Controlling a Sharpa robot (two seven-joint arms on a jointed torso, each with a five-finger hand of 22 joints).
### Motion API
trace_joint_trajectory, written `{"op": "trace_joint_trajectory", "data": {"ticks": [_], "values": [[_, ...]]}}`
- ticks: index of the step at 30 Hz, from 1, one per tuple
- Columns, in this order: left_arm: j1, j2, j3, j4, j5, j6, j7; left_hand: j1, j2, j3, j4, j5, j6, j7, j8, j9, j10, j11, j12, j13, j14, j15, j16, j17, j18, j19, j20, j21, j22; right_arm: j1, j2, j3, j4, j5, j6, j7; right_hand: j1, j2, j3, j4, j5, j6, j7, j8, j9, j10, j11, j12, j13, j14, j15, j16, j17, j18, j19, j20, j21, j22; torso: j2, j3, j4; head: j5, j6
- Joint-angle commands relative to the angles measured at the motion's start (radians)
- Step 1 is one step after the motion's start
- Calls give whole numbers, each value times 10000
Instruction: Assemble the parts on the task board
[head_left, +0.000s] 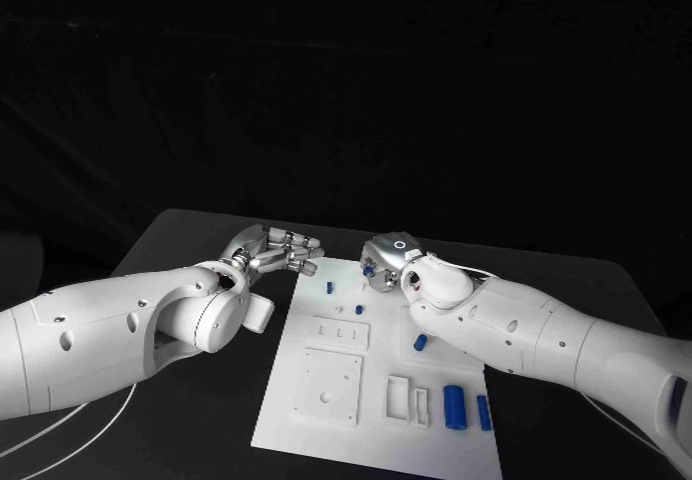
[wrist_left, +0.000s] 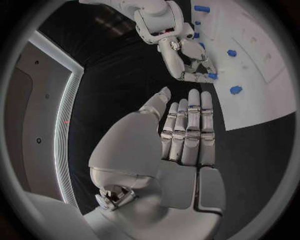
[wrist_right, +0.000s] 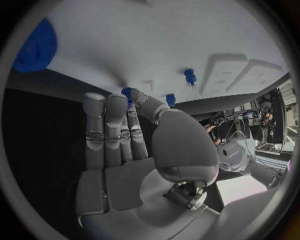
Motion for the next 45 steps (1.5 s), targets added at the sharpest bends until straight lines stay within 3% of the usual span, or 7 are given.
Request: {"op": "trace_joint_trajectory", "data": {"ticks": [1, 6, 16, 24, 32, 37, 45], "values": [[20, 10, 9, 19, -29, 77, 44, 0, -25, -28, 16, -55, -48, -6, -17, 2, -47, -9, 6, 12, -38, 46, 15, -12, 7, 95, 1, -69, 13, -53, -17, -32, -83, 90, 137, 5, -68, -85, 36, -6, -59, -422, 114, 56, -30, -407, 170, 67, 7, -44, 66, -79, -55, 113, 235, 9, -372, -123, 0, -5, -1, -7, 7], [20, 9, 9, 13, -29, 83, 33, 0, -31, -40, 14, -57, -61, 0, -18, 0, -70, -1, 6, 12, -40, 49, 12, -13, 8, 96, 4, -76, 14, -53, -18, -32, -131, 429, -203, 146, -106, -798, -462, 84, -156, -1714, 332, 54, -51, -2392, 671, 76, -21, -9, 401, -292, -204, 383, 223, 319, -1364, -584, -5, -7, 6, -31, 13], [20, -57, 9, -28, -28, 79, 29, 4, -30, -53, 13, -59, -77, 4, -16, 1, -122, 14, 7, 13, -41, 55, 9, -15, 12, 100, 8, -86, 11, -48, -688, 15, 590, 1087, -816, 388, 816, -976, -2656, 1353, 206, -2018, 45, 57, -48, -2935, 785, 65, -13, 12, 485, -295, -352, 652, 402, 477, -1819, -1154, -22, 18, -57, -100, 47], [20, -189, 8, -60, -28, 78, 44, 17, -23, -69, 8, -58, -66, 0, -12, 4, -117, 12, 11, 14, -38, 54, 6, -16, 17, 109, 12, -98, 8, -42, -2194, 646, 2197, 1741, -859, 529, 469, -773, -1962, 931, 248, -1615, 279, 57, -48, -1792, 537, 72, -4, 35, 333, -291, -363, 491, 393, 342, -1619, -1156, -47, 79, -243, -244, 133], [18, -247, 7, -186, -25, 108, 61, 17, -23, -69, 8, -58, -66, 0, -12, 4, -117, 12, 11, 14, -38, 54, 6, -16, 17, 109, 12, -98, 8, -38, -3444, 1169, 2813, 2774, 316, 661, 123, -820, -1597, 752, 529, -1276, 133, 71, -22, 1235, -326, 261, 412, 4, -279, -191, -170, 110, 393, -197, -959, -797, -121, 201, -530, -340, 166], [15, -231, 6, -243, -23, 155, 62, 17, -23, -69, 8, -58, -66, 0, -12, 4, -117, 12, 11, 14, -38, 54, 6, -16, 17, 109, 12, -98, 8, -38, -3602, 1231, 2596, 3263, 1075, 711, 403, -474, -4013, 905, 1188, -1666, 95, 146, -9, -889, -488, 6599, 7460, -203, -479, 421, 979, -288, 414, -502, 333, 2, -116, 288, -588, -367, 137], [10, -208, 6, -297, -23, 202, 56, 17, -12, -79, 6, -61, -59, 0, -16, 1, -104, 8, 8, 13, -39, 53, 1, -17, 14, 108, 10, -109, 11, -87, -3338, 1253, 2012, 3628, 1829, 806, 416, -409, -4764, 1325, 1799, -1980, 173, 62, -28, -419, -355, 10166, 10730, -148, -311, 1240, 3759, -134, 470, -322, 1974, 1150, -80, 352, -589, -385, 150]]}}
